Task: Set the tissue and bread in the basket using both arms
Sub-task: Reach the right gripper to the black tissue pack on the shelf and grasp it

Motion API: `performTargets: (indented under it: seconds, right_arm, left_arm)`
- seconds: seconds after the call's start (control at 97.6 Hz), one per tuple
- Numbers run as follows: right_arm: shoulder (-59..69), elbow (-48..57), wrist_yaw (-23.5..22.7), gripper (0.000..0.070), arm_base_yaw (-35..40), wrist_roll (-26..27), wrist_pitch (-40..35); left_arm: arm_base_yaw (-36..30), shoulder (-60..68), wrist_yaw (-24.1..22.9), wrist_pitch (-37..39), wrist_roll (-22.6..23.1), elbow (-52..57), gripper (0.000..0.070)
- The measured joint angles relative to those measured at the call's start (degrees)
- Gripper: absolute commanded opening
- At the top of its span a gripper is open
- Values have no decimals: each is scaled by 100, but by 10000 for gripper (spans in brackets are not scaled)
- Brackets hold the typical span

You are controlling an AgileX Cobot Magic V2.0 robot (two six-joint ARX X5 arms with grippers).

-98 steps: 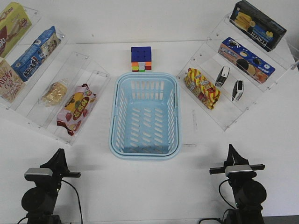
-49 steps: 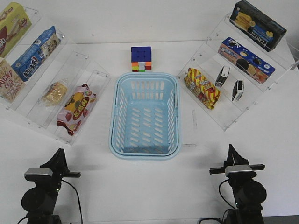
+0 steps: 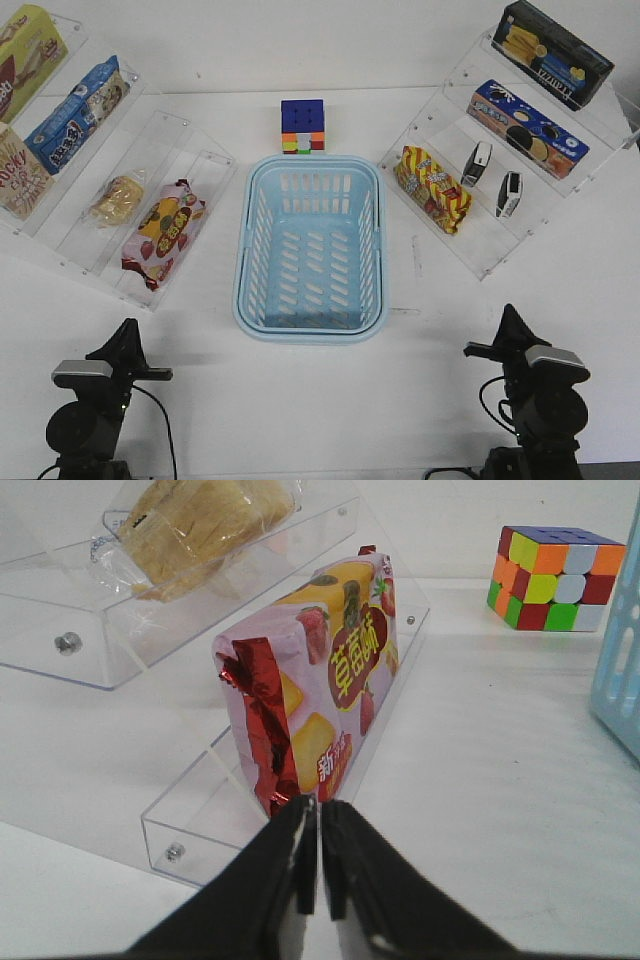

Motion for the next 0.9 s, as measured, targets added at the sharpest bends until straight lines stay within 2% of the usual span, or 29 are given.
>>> performTargets:
  seconds: [0.082,0.123,0.164,0.236,0.266,0.512,0.696,0.901]
  right_arm:
    - [704,629,72,4,-2,17,20]
    - [1117,911,72,46,-4,-28,48]
    - [1547,1174,59,159,-4,-136,66]
    - [2275,1589,35,445,-4,-369,66]
    - [2583,1757,37,508,-4,-466,68]
    - [4806,3126,92,511,-4,-1051,76]
    - [6188,4212,396,510,-83,-1550,131]
    - [7370,5040,402,502,-380,-1757,136]
  left_arm:
    - [0,0,0,0,0,0,3]
    - [0,0,0,0,0,0,2]
    - [2,0,0,0,0,0,2]
    - [2,0,0,0,0,0,2]
    - [2,0,0,0,0,0,2]
    - [0,0,0,0,0,0,2]
    - [2,0,0,0,0,0,2]
    - [0,0,0,0,0,0,3]
